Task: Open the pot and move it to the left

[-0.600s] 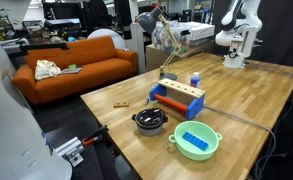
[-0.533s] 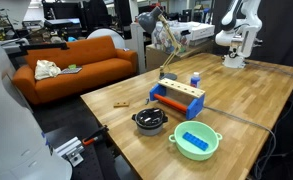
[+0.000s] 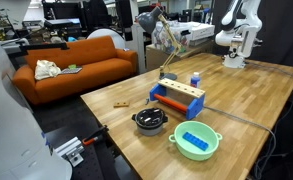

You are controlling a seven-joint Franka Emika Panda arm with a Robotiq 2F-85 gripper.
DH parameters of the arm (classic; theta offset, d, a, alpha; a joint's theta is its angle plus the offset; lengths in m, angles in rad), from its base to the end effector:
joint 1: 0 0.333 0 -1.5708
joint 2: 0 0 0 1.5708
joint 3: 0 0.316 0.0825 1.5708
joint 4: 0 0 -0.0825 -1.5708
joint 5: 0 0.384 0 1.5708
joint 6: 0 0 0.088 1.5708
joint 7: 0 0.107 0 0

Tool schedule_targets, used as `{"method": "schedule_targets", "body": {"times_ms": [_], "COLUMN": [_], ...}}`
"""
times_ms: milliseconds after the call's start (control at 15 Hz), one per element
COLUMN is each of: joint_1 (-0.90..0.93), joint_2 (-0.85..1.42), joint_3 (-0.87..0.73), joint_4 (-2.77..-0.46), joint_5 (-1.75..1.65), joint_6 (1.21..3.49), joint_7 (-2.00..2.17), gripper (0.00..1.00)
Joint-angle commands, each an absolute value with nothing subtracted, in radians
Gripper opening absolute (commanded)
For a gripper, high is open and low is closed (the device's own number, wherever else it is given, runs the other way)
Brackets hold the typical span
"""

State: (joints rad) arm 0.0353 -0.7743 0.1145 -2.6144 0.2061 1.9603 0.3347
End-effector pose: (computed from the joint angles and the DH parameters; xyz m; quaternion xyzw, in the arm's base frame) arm 0.3259 0.0652 0.4969 -0.9868 0.1389 -0.0450 0.0694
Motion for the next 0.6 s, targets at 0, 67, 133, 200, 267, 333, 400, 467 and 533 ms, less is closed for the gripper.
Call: {"method": "schedule_targets", "body": {"times_ms": [0,67,133,200,267,333,400,467,533], "joint_1": [0.016,0.010,0.005,-0.001,-0.009,-0.016,-0.027,-0.029,-0.031], "joint_2": [-0.677,-0.645,-0.609,-0.571,-0.530,-0.490,-0.445,-0.409,-0.374], "joint_3": [0.153,0.172,0.189,0.207,0.225,0.240,0.257,0.263,0.265], "joint_4": [-2.590,-2.588,-2.585,-2.584,-2.586,-2.588,-2.591,-2.591,-2.586], "joint_5": [0.220,0.204,0.189,0.167,0.136,0.101,0.058,0.018,-0.020], "joint_6": [2.001,2.031,2.063,2.100,2.135,2.165,2.188,2.203,2.205], "joint_7": [0.389,0.415,0.440,0.465,0.494,0.524,0.564,0.585,0.611], "gripper": [1.00,1.00,1.00,1.00,1.00,1.00,1.00,1.00,1.00]}}
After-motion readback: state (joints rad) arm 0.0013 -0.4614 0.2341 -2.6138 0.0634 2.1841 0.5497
